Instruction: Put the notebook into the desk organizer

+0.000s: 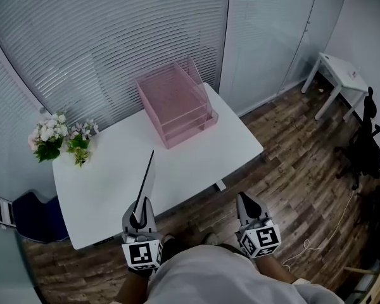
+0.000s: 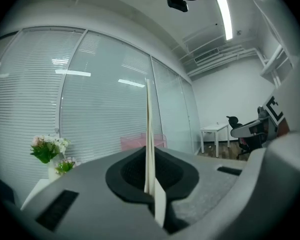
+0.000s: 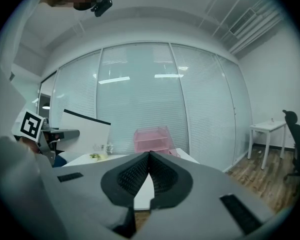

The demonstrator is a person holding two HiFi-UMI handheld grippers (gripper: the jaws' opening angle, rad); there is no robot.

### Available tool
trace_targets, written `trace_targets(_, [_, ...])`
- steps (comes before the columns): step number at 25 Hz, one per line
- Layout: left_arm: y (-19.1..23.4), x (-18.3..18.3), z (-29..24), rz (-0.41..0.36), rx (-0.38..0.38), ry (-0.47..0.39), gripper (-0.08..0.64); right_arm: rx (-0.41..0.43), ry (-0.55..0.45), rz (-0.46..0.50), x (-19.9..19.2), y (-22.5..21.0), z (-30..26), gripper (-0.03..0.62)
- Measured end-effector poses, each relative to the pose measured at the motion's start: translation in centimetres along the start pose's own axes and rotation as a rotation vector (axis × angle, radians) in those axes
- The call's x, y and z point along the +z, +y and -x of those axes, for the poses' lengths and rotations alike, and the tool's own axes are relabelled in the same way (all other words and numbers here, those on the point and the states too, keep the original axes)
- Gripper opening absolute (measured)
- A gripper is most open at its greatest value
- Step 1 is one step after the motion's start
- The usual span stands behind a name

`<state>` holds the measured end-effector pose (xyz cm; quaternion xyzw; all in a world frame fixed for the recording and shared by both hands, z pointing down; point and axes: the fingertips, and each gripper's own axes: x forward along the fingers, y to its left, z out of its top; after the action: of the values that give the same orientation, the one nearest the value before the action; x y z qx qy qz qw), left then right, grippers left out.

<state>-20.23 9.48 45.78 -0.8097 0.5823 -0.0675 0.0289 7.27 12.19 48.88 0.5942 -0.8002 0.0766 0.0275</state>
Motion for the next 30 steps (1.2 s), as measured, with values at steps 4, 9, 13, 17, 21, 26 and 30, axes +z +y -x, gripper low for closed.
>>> trace_targets(4, [-1.5, 0.2, -0.2, 0.013, 0.040, 0.002, 0.017, 0.036, 0.040, 0.007, -1.3, -2.2, -0.5, 0.012])
trace_targets(9, [-1.5, 0.7, -1.8, -0.007, 0.044, 0.021, 0.017, 0.049, 0.066, -0.013, -1.9, -3.3, -2.4, 0.012])
trace_targets(13, [0.2, 1.6, -5.8, 0.000, 0.042, -0.001, 0.017, 0.049, 0.057, -0.016, -0.9, -3.3, -5.8, 0.012])
trace_targets(17, [1.7, 2.6, -9.5, 0.022, 0.016, -0.035, 0.017, 0.008, 0.079, 0.009, -0.7, -4.2, -7.8, 0.012])
trace_targets(21, [3.4, 4.5, -13.3, 0.014, -0.021, -0.070, 0.017, -0.052, 0.074, 0.025, 0.8, -5.4, -10.3, 0.012])
trace_targets(26, [5.9, 6.3, -18.1, -0.020, -0.043, -0.080, 0.017, -0.075, 0.064, 0.026, 1.8, -4.6, -13.5, 0.012])
trace_targets(30, [7.1, 7.5, -22.2, -0.119, -0.053, -0.054, 0.017, -0.076, 0.075, 0.018, 1.1, -4.2, -15.2, 0.012])
